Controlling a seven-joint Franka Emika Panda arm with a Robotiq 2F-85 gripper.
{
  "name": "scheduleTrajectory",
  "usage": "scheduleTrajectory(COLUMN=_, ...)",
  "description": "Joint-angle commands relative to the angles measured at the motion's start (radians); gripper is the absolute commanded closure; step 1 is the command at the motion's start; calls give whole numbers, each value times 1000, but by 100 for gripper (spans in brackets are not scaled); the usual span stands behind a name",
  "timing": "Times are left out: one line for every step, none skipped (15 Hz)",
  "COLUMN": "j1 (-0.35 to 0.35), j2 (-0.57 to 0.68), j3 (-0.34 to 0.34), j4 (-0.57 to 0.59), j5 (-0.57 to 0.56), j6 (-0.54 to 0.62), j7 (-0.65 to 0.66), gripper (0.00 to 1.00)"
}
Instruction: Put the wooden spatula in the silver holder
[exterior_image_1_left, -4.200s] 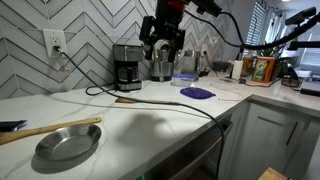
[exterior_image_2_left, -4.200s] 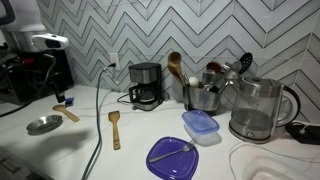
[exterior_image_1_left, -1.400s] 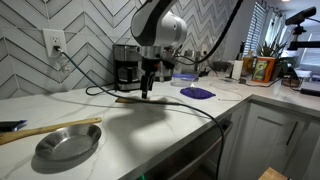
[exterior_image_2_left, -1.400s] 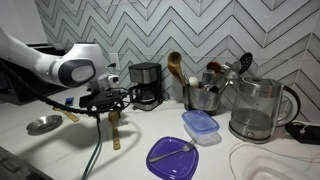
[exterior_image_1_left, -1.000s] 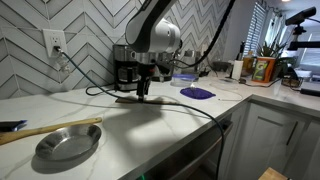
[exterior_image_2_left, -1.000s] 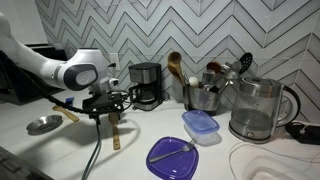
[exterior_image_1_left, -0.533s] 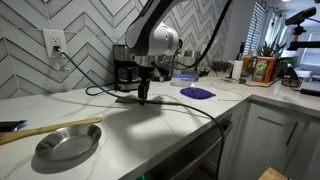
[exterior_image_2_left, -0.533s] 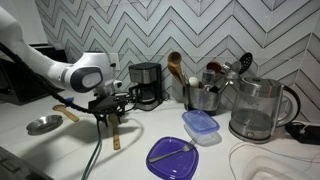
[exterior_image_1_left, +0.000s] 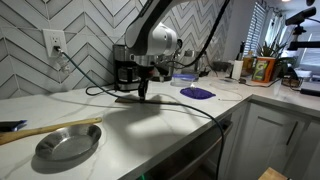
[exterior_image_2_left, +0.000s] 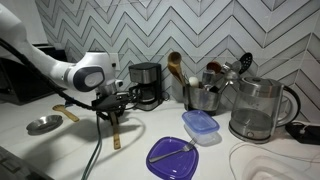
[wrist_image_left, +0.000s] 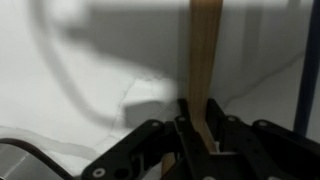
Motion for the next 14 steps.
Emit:
scheduleTrajectory(j1=-30, j2=-23, j3=20, j4=7, j5=45, j6=-40, j7=-44, gripper=95)
scheduleTrajectory(j1=-37, j2=-57, j3=25, j4=-6, j5=90, j6=-51, j7=-72, gripper=94)
scheduleTrajectory(j1=-46, j2=-103, j3=31, j4=-24, j5=149, j6=-67, j7=-122, gripper=94)
scheduleTrajectory(j1=-51, j2=-151, j3=32, j4=-40, j5=207, j6=-92, j7=-172, gripper=94)
scheduleTrajectory(j1=-51, j2=-201, j3=25, j4=-55, j5=256, j6=-117, j7=-222, gripper=94)
scheduleTrajectory(j1=-46, j2=-253, j3=14, j4=-64, j5=309, j6=-160, j7=-279, gripper=94)
scheduleTrajectory(j1=-37, j2=-300, j3=-1, j4=-69, j5=358, j6=-197, j7=-328, gripper=94)
scheduleTrajectory(j1=-25, j2=-349, j3=-21, j4=-70, j5=422, j6=-233, j7=-386, gripper=94)
scheduleTrajectory(j1=-15, j2=-400, j3=-43, j4=-70, j5=464, j6=-264, j7=-413, gripper=94)
scheduleTrajectory(j1=-7, j2=-451, j3=-68, j4=-69, j5=520, j6=-278, j7=-433, gripper=94)
scheduleTrajectory(j1=-2, j2=-491, j3=-91, j4=-62, j5=558, j6=-290, j7=-430, gripper=94)
scheduleTrajectory(j1=-2, j2=-523, j3=-115, j4=-51, j5=583, j6=-290, j7=-415, gripper=94)
scheduleTrajectory(j1=-11, j2=-554, j3=-137, j4=-36, j5=588, j6=-283, j7=-385, gripper=94)
scheduleTrajectory(j1=-14, j2=-572, j3=-162, j4=-23, j5=605, j6=-269, j7=-383, gripper=94)
